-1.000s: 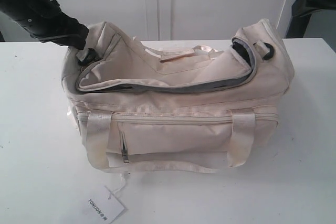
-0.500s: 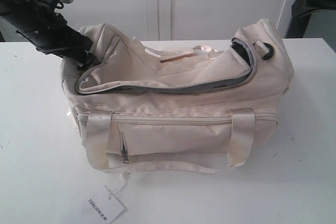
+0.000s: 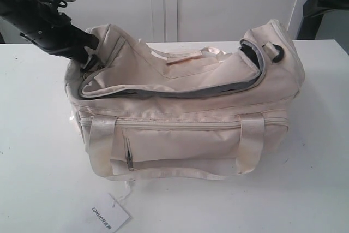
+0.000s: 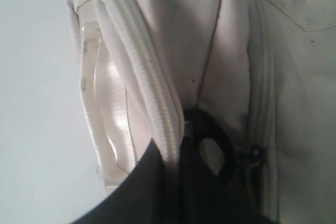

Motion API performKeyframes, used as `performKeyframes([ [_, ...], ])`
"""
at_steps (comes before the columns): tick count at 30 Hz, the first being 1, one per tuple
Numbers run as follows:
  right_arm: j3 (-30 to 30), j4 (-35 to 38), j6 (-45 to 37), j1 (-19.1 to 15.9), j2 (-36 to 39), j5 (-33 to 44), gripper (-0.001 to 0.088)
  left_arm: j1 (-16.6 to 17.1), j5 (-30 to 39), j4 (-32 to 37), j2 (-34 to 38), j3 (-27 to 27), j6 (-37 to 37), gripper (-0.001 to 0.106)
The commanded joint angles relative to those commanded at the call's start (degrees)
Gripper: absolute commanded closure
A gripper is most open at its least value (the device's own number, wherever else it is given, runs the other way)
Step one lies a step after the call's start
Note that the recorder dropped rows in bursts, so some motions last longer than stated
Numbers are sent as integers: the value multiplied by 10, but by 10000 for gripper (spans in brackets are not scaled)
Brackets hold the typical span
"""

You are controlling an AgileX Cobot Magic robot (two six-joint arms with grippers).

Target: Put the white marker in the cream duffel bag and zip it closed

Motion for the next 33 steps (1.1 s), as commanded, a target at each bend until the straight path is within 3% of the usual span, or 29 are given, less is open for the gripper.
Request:
performKeyframes([
  [7, 0, 5, 0, 0, 0, 5, 868, 0, -6, -3, -18, 0, 0, 1053],
  [13, 0, 56, -45, 15, 0, 27, 868, 0, -6, -3, -39, 0, 0, 1053],
  [17, 0, 92, -103, 52, 1, 30, 868, 0, -13, -5, -45, 0, 0, 1053],
  [25, 0, 173, -134, 140, 26, 19, 868, 0, -16, -12, -45, 0, 0, 1053],
  [33, 0, 213, -171, 224, 63, -45, 868, 0, -16, -21, -45, 0, 0, 1053],
])
